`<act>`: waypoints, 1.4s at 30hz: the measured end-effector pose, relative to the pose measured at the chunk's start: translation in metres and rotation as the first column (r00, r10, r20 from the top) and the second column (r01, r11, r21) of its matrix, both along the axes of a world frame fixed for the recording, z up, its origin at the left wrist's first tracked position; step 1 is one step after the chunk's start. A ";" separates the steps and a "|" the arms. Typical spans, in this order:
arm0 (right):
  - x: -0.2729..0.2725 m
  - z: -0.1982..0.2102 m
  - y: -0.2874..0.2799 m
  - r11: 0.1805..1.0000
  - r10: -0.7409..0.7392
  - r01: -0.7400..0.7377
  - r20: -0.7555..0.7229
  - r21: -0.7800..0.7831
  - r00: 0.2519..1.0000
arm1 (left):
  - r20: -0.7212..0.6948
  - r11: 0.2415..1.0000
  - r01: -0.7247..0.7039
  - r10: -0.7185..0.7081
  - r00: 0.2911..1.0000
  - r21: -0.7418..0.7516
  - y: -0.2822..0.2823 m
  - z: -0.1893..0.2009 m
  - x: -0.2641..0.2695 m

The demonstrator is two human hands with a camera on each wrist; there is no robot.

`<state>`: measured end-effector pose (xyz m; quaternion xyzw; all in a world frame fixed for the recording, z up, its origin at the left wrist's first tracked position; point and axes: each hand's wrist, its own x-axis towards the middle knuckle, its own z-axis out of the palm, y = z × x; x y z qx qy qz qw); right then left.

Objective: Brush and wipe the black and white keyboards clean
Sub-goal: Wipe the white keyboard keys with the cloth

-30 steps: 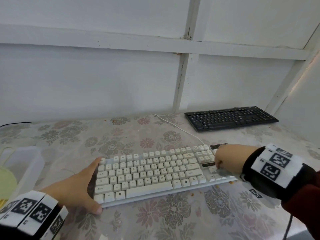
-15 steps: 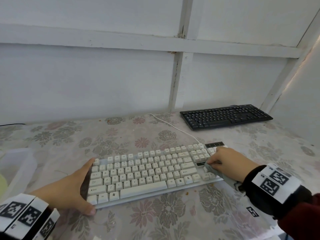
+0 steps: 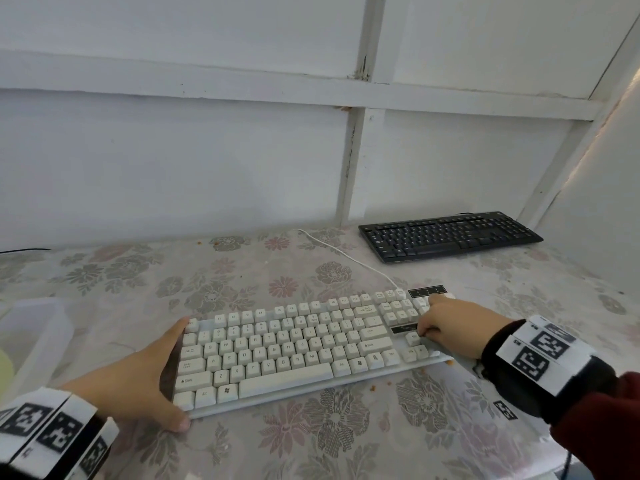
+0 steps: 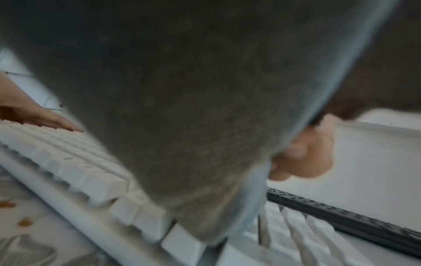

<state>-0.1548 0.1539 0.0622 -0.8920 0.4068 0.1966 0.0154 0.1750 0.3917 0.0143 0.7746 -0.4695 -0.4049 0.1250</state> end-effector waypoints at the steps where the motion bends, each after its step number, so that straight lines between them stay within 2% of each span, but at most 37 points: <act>1: 0.004 0.002 0.001 1.000 0.002 -0.003 -0.046 -0.024 0.999 | 0.002 1.000 0.001 -0.001 1.000 -0.001 0.000 0.000 0.000; 5: 0.020 0.005 0.015 0.991 -0.028 -0.001 -0.217 -0.134 0.976 | 0.006 1.000 0.000 -0.001 1.000 0.013 0.000 0.001 0.000; 7: 0.025 0.009 0.022 0.985 -0.042 -0.001 -0.236 -0.175 0.971 | 0.008 1.000 0.004 -0.004 1.000 0.018 0.000 0.001 0.000; 9: 0.024 0.013 0.022 0.977 -0.069 0.031 -0.178 -0.209 0.982 | 0.011 1.000 0.009 -0.009 1.000 0.017 -0.001 0.001 0.001; 11: 0.019 0.020 0.015 0.978 -0.066 0.059 -0.028 -0.201 0.997 | 0.022 1.000 0.006 -0.007 1.000 0.023 -0.001 -0.001 0.002; 13: 0.012 0.024 0.009 0.997 -0.032 0.044 0.172 -0.066 0.985 | 0.033 1.000 -0.004 0.003 0.999 0.030 -0.001 -0.003 0.004; 15: 0.009 0.020 0.009 0.997 -0.002 -0.020 0.276 0.074 0.961 | 0.033 1.000 -0.011 0.010 0.999 0.026 -0.001 -0.005 0.004; 19: 0.015 -0.003 0.012 0.988 0.035 -0.072 0.259 0.134 0.965 | 0.038 0.999 -0.013 0.012 0.999 0.032 -0.001 -0.005 0.004; 22: 0.021 -0.007 0.013 0.989 0.049 -0.070 0.153 0.130 0.987 | 0.039 0.999 -0.015 0.013 0.999 0.042 -0.002 -0.005 0.004; 27: 0.030 -0.002 0.018 0.997 0.057 -0.056 -0.024 0.051 0.998 | 0.057 0.999 -0.022 0.020 0.998 0.033 -0.001 -0.005 0.003; 29: 0.032 -0.002 0.019 0.998 0.056 -0.056 -0.053 0.013 0.997 | 0.046 1.000 -0.013 0.012 0.999 0.023 -0.001 -0.005 0.003; 33: 0.025 0.007 0.012 0.997 0.019 -0.017 0.021 -0.081 1.000 | 0.029 1.000 -0.012 0.011 1.000 0.010 -0.001 -0.006 0.005; 37: 0.012 0.013 0.007 0.999 -0.013 0.003 0.194 0.050 0.981 | 0.027 1.000 -0.010 0.010 1.000 0.014 -0.001 -0.006 0.005; 42: 0.000 -0.001 0.007 0.997 -0.017 -0.004 0.248 0.083 0.969 | 0.034 1.000 -0.010 0.009 0.999 0.023 -0.002 -0.008 0.006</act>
